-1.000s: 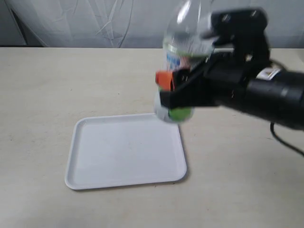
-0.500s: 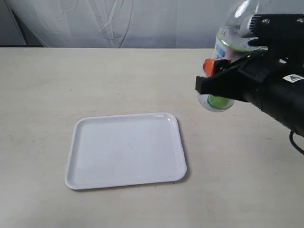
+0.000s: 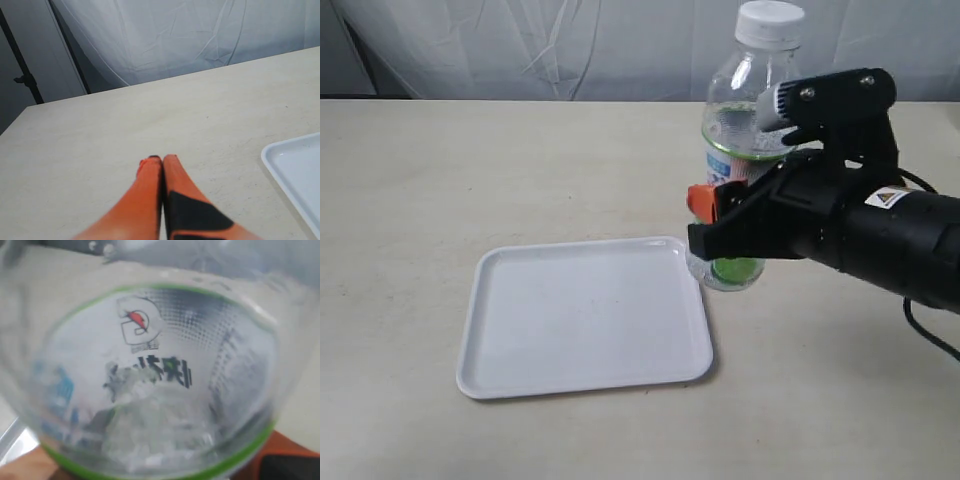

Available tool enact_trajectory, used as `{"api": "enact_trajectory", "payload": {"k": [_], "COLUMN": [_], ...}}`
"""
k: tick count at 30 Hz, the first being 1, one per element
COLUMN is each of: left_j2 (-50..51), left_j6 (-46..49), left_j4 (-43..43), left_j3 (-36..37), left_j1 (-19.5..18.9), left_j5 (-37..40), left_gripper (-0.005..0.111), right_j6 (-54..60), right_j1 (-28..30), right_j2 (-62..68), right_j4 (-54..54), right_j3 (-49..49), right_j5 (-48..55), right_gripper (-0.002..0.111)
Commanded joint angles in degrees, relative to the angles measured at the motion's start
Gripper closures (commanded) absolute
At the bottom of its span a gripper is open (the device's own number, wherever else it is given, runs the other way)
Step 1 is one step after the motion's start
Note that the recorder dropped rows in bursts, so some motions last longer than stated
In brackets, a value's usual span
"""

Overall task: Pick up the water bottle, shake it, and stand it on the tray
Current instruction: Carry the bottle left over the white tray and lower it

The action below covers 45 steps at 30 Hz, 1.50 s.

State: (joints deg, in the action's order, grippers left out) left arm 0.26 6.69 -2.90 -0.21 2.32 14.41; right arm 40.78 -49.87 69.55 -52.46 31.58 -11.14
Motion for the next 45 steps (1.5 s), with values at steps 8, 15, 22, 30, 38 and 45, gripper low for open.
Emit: {"api": "enact_trajectory", "payload": {"k": [8, 15, 22, 30, 38, 45], "left_j2": [-0.3, -0.3, -0.3, -0.3, -0.3, -0.3], "left_j6": [-0.2, -0.2, -0.2, -0.1, -0.1, -0.1], "left_j4": [0.2, 0.2, 0.2, 0.2, 0.2, 0.2], "left_j3": [0.2, 0.2, 0.2, 0.2, 0.2, 0.2], "left_j1": [0.1, 0.1, 0.1, 0.1, 0.1, 0.1], "left_j5": [-0.8, -0.8, -0.8, -0.8, -0.8, -0.8], "left_gripper": [0.106, 0.106, 0.106, 0.106, 0.106, 0.106], "right_j6": [-44.9, -62.4, -58.5, -55.7, -51.2, -51.2], "right_j1": [-1.4, -1.4, -1.4, -1.4, -1.4, -1.4], "right_j2": [13.0, 23.7, 33.4, 41.7, 44.3, 44.3], "right_j4": [49.5, 70.2, 70.4, 70.4, 69.0, 64.3], "right_j3": [2.9, 11.1, 16.2, 19.6, 19.7, 19.7], "right_j5": [-12.9, -16.8, -24.3, -25.6, -26.2, -23.0], "right_gripper": [0.109, 0.109, 0.109, 0.109, 0.109, 0.109]}}
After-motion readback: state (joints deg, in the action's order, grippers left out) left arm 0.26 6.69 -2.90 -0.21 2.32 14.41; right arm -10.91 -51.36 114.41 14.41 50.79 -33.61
